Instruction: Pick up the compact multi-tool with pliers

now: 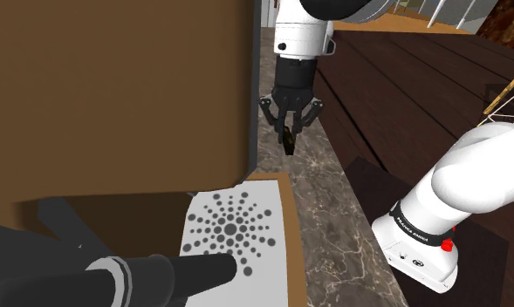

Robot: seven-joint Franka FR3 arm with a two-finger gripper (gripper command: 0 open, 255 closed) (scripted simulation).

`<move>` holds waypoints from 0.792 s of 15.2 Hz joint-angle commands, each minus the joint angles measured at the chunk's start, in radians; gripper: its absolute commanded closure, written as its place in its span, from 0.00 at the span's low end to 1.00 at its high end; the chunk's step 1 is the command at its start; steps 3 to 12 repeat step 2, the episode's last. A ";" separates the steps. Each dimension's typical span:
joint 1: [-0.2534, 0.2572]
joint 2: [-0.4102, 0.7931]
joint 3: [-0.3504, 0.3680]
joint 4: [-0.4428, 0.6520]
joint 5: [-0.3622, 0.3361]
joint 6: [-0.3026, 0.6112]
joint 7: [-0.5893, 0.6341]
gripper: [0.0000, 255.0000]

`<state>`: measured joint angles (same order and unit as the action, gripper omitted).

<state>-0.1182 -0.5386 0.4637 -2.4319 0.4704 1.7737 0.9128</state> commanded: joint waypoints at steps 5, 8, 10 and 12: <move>0.000 -0.004 -0.004 0.011 -0.002 -0.016 0.003 1.00; 0.000 -0.004 -0.004 0.011 -0.002 -0.016 0.003 1.00; 0.000 -0.004 -0.004 0.011 -0.002 -0.016 0.003 1.00; 0.000 -0.004 -0.004 0.011 -0.002 -0.016 0.003 1.00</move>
